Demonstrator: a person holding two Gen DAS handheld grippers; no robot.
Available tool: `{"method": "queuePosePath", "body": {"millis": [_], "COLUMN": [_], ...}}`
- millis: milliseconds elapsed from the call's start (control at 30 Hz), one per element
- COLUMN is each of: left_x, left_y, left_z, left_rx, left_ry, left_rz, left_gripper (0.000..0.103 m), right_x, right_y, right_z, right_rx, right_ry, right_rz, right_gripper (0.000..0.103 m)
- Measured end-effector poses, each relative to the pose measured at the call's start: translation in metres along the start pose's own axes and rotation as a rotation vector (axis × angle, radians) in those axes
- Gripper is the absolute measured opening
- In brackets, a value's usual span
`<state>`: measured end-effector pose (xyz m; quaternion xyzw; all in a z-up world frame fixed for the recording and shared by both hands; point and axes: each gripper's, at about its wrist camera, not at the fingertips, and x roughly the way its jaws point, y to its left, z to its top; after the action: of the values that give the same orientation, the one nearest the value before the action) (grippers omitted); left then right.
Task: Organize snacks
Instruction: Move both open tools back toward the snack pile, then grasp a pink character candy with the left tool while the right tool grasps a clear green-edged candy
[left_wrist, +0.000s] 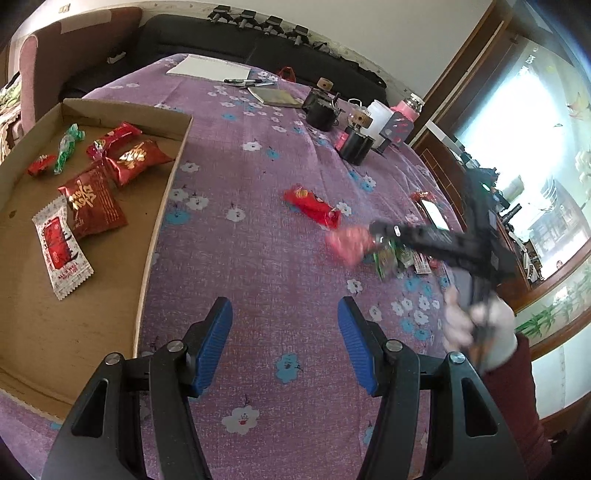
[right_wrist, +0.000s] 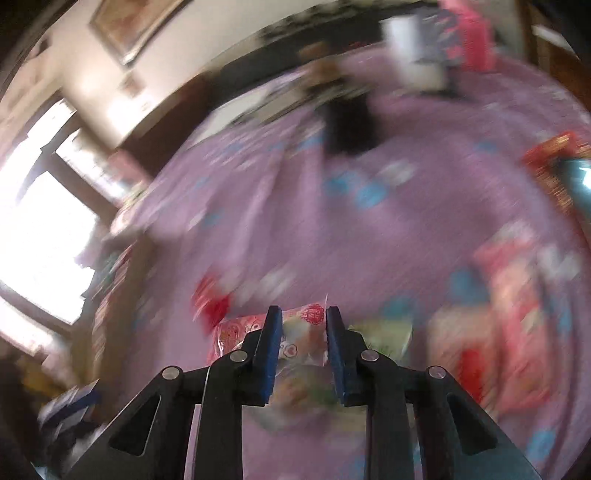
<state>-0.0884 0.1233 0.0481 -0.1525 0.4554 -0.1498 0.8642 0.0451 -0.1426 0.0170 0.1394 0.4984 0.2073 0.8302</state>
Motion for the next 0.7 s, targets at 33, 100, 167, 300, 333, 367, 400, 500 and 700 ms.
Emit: {"method": "queuePosePath", "body": {"millis": [33,100,167,300,333,367,400,500,700], "left_x": [0.0,0.001,0.002,0.002,0.002,0.002,0.003,0.006,0.012], "left_y": [0.0,0.001,0.001,-0.003,-0.005,-0.007,-0.007,-0.008,-0.016], "left_z": [-0.001,-0.002,-0.003,-0.004,-0.005,-0.004,-0.004,-0.002,0.001], "left_rx": [-0.001,-0.003,-0.004,0.015,0.026,0.033,0.035,0.032,0.049], "left_ry": [0.002,0.006,0.008,0.007,0.005,0.004,0.005,0.012,0.016], "left_rz": [-0.004,-0.011,-0.011,-0.006,-0.001,0.003,0.005,0.008,0.034], "left_gripper": [0.058,0.058,0.058,0.058,0.058,0.058,0.058,0.058,0.058], "right_x": [-0.003,-0.019,-0.038,-0.058,-0.057,-0.055,-0.052,-0.041,-0.027], "right_y": [0.004,0.009,0.007,0.01,0.012,0.017,0.024,0.042,0.056], "right_z": [-0.008,-0.021,-0.027,-0.044,-0.049,-0.056,-0.059,-0.076,-0.086], "right_rx": [-0.015,-0.034,-0.027,-0.056,-0.069,-0.097,-0.129,-0.21,-0.241], "right_ry": [0.026,0.004,-0.067,-0.125,-0.117,-0.104,-0.091,-0.058,-0.071], "right_rz": [0.059,0.133,0.092,0.03,0.039,0.043,0.04,0.008,-0.053], "right_gripper": [0.025,0.026,0.028,0.029,0.029,0.031,0.032,0.043,0.05]}}
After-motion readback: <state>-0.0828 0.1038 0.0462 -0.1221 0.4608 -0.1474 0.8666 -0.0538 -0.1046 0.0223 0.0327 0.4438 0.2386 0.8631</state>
